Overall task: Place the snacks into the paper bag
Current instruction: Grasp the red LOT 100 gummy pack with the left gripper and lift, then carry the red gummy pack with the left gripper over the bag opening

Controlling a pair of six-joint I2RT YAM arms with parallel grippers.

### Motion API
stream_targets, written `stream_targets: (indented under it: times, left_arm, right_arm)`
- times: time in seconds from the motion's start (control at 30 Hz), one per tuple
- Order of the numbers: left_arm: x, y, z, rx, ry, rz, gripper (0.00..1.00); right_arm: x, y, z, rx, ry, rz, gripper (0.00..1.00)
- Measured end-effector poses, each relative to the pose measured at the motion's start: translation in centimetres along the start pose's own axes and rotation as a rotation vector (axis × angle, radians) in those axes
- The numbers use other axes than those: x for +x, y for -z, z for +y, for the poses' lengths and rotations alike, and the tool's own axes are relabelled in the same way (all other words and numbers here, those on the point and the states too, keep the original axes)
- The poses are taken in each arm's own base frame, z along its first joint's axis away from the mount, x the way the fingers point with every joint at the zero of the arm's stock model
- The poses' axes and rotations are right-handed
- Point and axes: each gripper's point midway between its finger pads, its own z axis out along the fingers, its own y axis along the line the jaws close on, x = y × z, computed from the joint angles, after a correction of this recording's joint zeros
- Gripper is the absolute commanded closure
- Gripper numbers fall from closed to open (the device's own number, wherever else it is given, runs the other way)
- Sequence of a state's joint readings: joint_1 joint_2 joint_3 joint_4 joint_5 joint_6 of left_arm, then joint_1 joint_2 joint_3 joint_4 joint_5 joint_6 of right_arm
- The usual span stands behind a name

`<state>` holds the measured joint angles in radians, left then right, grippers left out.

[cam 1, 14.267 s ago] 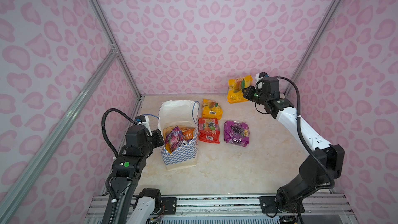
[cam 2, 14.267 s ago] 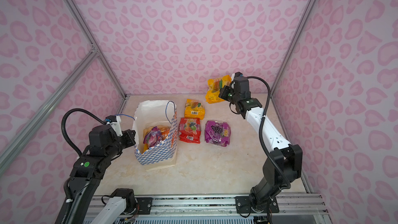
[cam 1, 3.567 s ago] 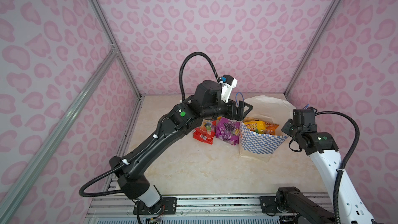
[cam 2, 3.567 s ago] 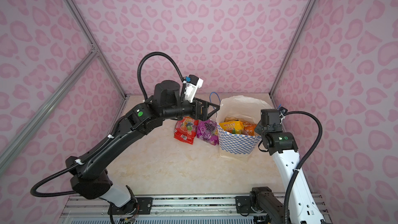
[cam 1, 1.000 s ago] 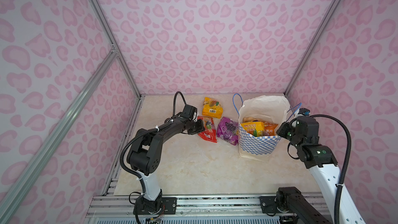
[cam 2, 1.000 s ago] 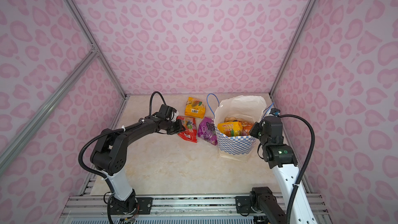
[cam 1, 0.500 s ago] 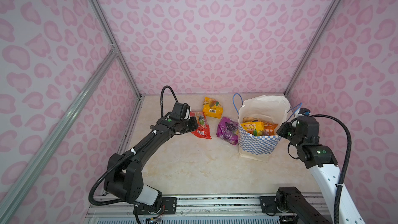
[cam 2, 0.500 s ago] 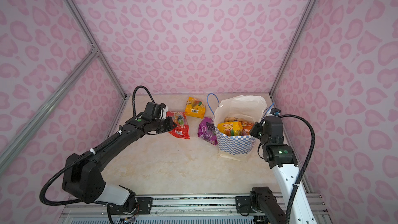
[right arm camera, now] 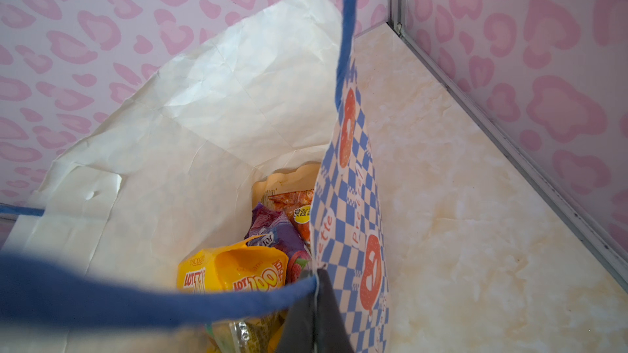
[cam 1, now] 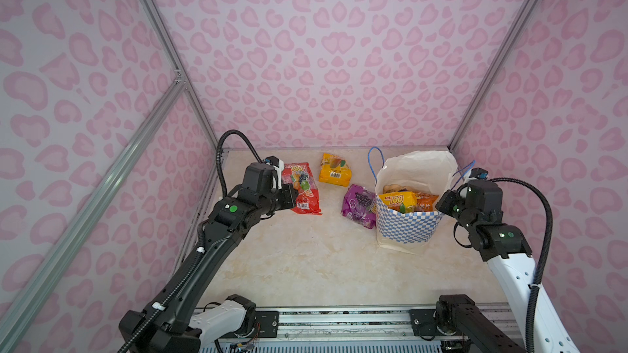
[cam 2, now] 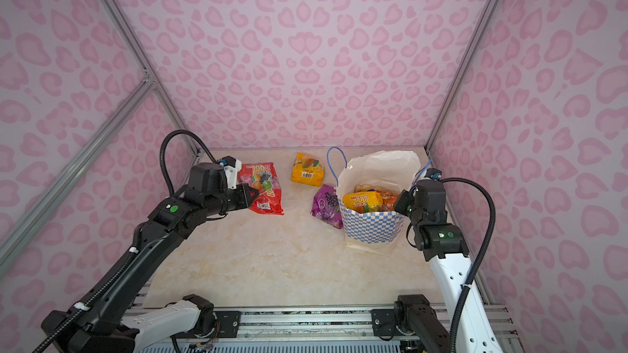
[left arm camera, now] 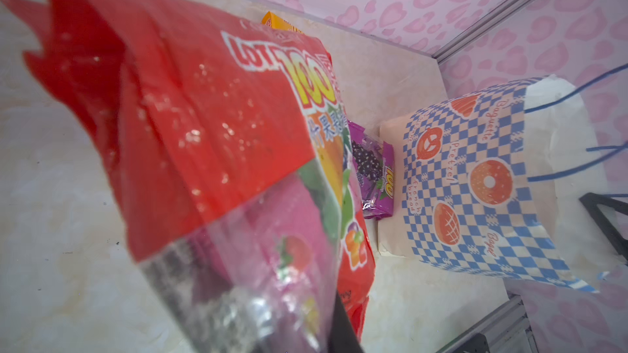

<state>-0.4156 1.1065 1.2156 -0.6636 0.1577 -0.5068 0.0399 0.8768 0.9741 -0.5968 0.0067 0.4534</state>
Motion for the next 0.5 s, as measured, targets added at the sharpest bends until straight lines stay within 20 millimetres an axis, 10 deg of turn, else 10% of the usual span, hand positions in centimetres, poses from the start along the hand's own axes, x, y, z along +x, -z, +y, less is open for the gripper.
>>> stream_targets:
  times: [0.5]
  left_arm:
    - [-1.4,6.4,-6.9,0.232,-0.059,-0.074,0.95]
  right_arm:
    - [0.1,0.9,0.0,0.004,-0.005,0.024,1.00]
